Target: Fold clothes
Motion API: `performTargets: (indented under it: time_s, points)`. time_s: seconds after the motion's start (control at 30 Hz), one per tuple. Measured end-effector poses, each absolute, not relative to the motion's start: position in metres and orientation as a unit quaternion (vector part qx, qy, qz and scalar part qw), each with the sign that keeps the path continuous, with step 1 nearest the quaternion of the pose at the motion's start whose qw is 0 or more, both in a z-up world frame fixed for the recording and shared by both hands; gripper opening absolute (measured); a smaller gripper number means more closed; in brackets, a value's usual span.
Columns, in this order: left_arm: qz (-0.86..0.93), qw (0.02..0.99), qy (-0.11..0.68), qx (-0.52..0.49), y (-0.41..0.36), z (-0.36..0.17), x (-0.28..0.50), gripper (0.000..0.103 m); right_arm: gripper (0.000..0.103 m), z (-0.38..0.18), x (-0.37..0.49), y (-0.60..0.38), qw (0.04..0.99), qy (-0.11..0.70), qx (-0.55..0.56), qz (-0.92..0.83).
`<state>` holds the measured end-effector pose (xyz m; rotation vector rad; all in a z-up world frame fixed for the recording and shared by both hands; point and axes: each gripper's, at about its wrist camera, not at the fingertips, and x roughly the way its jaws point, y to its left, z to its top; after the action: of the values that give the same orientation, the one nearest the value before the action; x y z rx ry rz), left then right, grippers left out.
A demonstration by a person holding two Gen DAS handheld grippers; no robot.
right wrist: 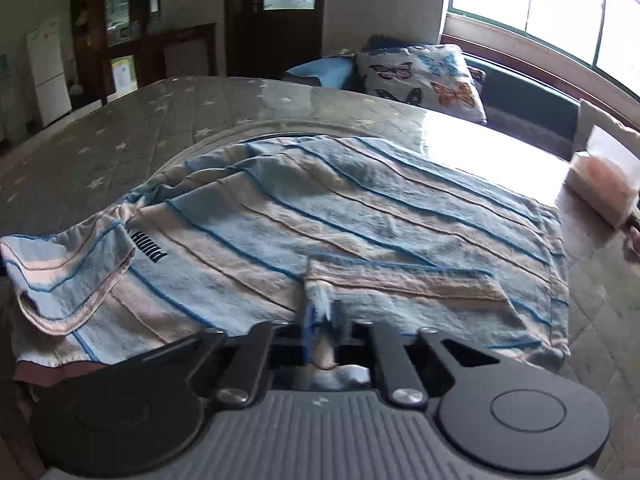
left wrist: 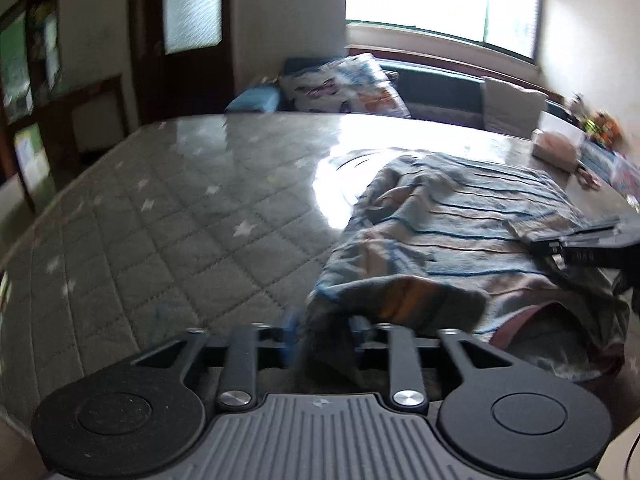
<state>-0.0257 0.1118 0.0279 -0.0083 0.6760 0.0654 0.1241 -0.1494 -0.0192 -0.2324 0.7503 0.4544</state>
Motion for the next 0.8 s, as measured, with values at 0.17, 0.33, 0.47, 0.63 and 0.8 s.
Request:
performTargets:
  time_s: [0.17, 0.33, 0.47, 0.63, 0.8]
  points:
    - [0.013, 0.947, 0.311, 0.077, 0.092, 0.027, -0.031, 0.052, 0.004, -0.004, 0.11, -0.172, 0.915, 0.339, -0.09, 0.199]
    - [-0.009, 0.944, 0.287, 0.161, 0.074, 0.023, -0.03, 0.053, 0.004, 0.02, 0.093, -0.212, 0.936, 0.31, -0.048, 0.162]
    - [-0.043, 0.94, 0.273, 0.202, 0.064, 0.021, -0.03, 0.04, 0.004, 0.035, 0.073, -0.249, 0.949, 0.289, -0.008, 0.123]
    - [-0.06, 0.94, 0.28, 0.185, 0.064, 0.017, -0.023, 0.011, 0.004, 0.031, 0.041, -0.299, 0.955, 0.289, 0.04, 0.056]
    - [-0.027, 0.953, 0.286, 0.099, 0.084, 0.025, -0.016, 0.004, 0.003, 0.006, 0.018, -0.332, 0.943, 0.324, 0.074, 0.007]
